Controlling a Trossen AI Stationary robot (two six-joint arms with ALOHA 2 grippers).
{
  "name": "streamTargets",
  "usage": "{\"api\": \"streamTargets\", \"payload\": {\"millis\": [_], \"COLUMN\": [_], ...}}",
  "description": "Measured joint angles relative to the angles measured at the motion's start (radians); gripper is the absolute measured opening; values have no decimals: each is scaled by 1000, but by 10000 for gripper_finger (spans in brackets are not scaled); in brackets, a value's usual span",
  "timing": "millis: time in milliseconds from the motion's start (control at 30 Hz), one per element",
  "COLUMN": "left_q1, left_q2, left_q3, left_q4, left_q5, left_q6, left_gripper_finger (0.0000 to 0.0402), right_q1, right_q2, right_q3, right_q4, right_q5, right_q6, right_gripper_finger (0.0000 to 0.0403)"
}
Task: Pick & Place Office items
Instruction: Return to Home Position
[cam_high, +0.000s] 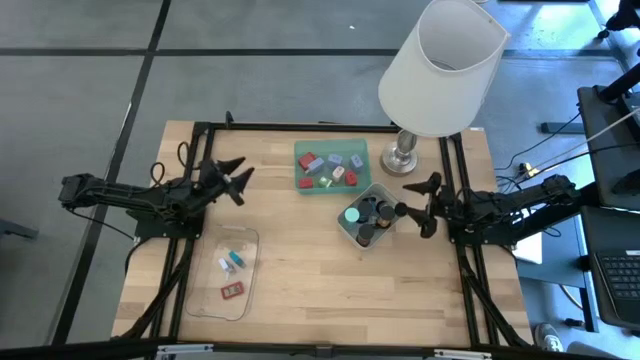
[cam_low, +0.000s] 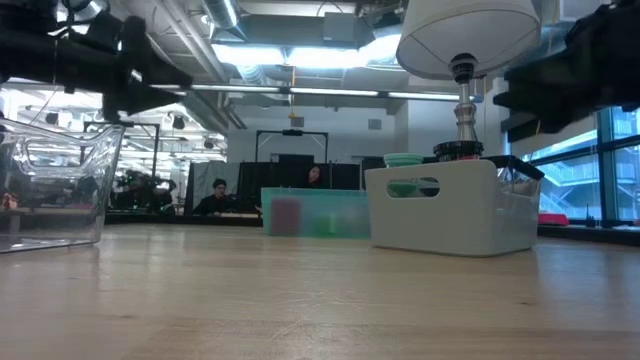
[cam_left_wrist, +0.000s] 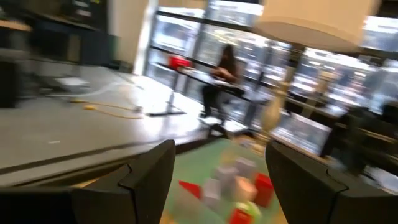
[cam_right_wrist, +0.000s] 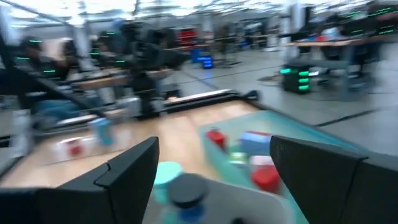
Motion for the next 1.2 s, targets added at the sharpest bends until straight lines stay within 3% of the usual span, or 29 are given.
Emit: {"api": "streamTargets", "payload": {"millis": [167,267,367,1200], "left_q1": [0,0,0,0], "left_q2": [0,0,0,0], "left_q3": [0,0,0,0], "left_q4": [0,0,0,0], "left_q5": [-141,-162,-162,-162], "left_q6": [-25,-25,-25,-25], "left_gripper_finger": [247,248,248,249], "right_q1": [0,0,0,0], "right_q2": [0,0,0,0], "right_q3": [0,0,1,1], "right_q4": [-2,-16,-15,-15], "right_q5": [233,373,433,402], "right_q6": [2,29,24,23], "right_gripper_finger": [311,311,311,310]}}
